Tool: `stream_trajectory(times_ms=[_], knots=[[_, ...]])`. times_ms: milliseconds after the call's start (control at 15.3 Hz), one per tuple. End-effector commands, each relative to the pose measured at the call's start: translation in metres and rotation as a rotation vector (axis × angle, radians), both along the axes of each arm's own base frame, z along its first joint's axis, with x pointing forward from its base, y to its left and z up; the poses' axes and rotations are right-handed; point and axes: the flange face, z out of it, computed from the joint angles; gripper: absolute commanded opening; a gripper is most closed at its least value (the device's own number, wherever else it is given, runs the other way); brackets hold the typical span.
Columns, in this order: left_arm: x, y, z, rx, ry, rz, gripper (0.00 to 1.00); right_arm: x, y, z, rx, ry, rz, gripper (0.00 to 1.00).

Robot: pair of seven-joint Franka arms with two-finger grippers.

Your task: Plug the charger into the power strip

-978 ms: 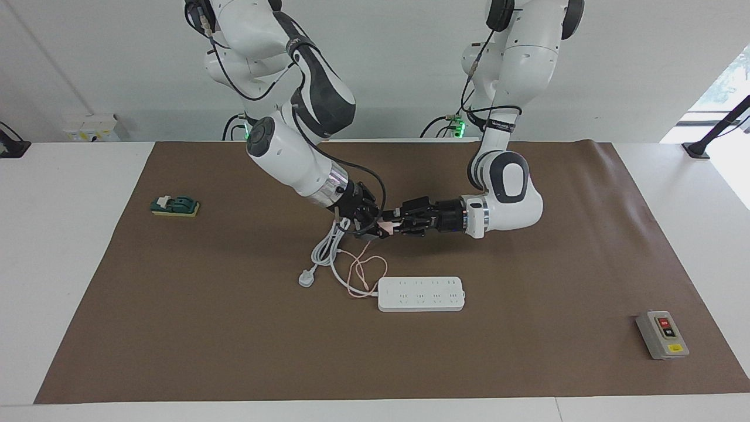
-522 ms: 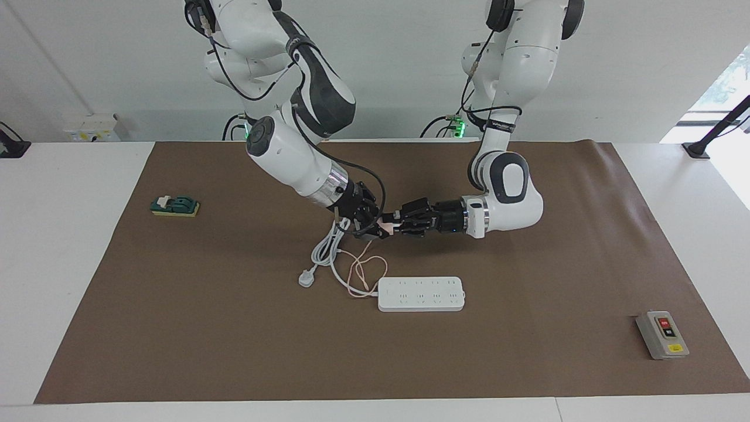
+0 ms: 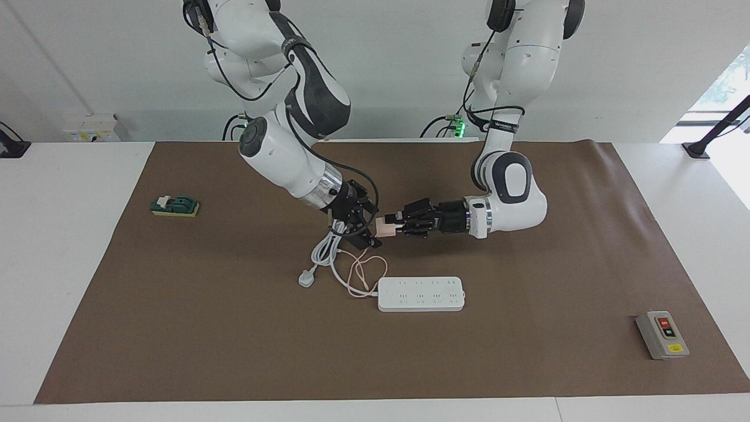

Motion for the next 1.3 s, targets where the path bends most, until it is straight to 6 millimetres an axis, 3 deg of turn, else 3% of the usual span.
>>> stream_trajectory(times_ms=[0, 261, 391, 717, 978, 1239], knots=[[0.005, 0.017, 0.013, 0.078, -0.065, -0.083, 0.00, 0.007, -0.047, 0.016, -0.005, -0.005, 0.001, 1.00], [0.019, 0.050, 0.031, 0.312, -0.212, -0.243, 0.00, 0.012, -0.122, 0.022, -0.099, -0.031, 0.062, 1.00], [0.025, 0.053, 0.053, 0.419, -0.299, -0.328, 0.00, 0.011, -0.153, 0.025, -0.128, -0.070, 0.156, 1.00], [0.038, 0.067, 0.082, 0.747, -0.484, -0.544, 0.00, 0.001, -0.236, 0.034, -0.270, -0.225, 0.548, 1.00], [0.047, 0.060, 0.087, 0.927, -0.752, -0.730, 0.00, -0.011, -0.276, 0.052, -0.392, -0.357, 0.926, 1.00], [0.057, 0.049, 0.092, 1.086, -0.977, -0.836, 0.00, -0.033, -0.287, 0.074, -0.462, -0.406, 1.333, 1.00]])
